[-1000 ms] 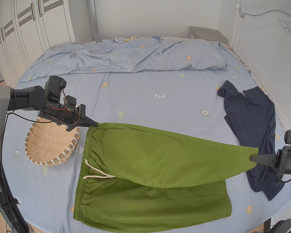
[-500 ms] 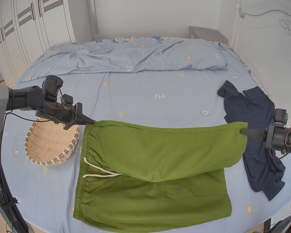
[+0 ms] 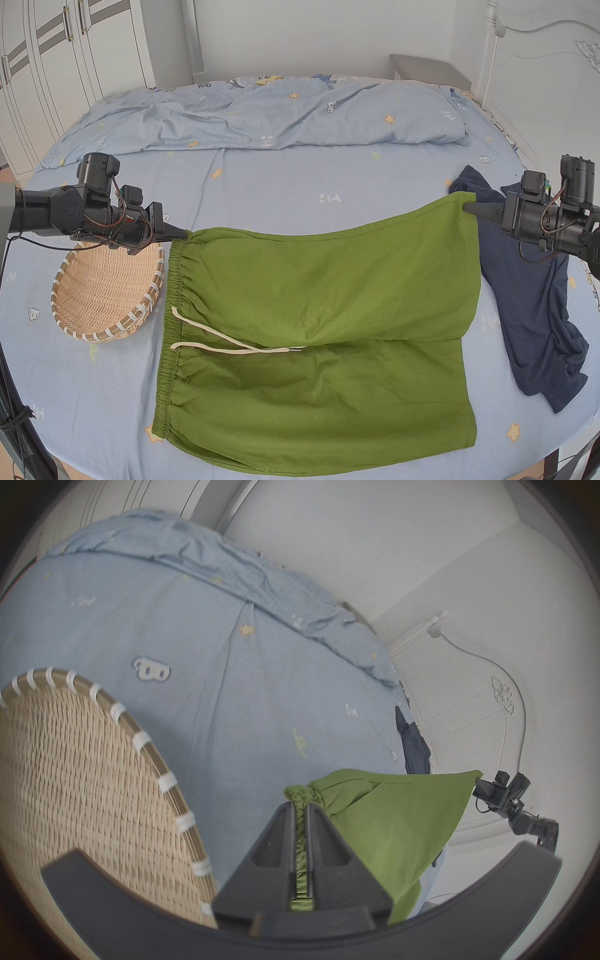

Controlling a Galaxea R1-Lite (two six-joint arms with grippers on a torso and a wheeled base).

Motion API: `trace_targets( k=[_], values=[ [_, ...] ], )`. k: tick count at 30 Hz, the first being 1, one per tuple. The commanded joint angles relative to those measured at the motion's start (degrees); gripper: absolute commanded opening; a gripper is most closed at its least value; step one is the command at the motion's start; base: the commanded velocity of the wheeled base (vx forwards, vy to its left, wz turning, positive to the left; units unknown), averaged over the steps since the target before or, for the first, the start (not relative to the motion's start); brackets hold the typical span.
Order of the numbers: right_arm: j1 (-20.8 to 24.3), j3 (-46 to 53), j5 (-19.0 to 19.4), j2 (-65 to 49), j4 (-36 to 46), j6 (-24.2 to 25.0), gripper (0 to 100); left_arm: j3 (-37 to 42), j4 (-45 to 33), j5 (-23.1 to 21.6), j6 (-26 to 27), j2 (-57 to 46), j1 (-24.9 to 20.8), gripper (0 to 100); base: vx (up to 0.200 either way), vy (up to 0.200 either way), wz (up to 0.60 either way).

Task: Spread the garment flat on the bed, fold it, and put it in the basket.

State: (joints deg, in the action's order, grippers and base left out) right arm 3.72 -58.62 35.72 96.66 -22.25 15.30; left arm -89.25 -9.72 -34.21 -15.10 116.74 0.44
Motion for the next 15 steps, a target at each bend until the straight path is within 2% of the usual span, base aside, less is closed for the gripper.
trace_targets(
  k=[1, 6, 15],
  values=[
    [-0.2, -5.89, 0.05, 7.32, -0.16, -0.36, 0, 4.78, 6.73, 0.37, -0.19, -0.55, 0.44, 0, 0.0, 0.0, 0.0],
    [-0.29, -9.75, -0.03, 10.92, 0.01, -1.15, 0, 6.45, 12.97, 0.46, -3.62, -0.55, 0.53, 0, 0.0, 0.0, 0.0],
    [-0.2, -17.14, -0.03, 14.79, 0.63, -1.06, 0, 6.54, 14.2, 0.46, -3.88, -0.19, 0.7, 0, 0.0, 0.0, 0.0]
  ],
)
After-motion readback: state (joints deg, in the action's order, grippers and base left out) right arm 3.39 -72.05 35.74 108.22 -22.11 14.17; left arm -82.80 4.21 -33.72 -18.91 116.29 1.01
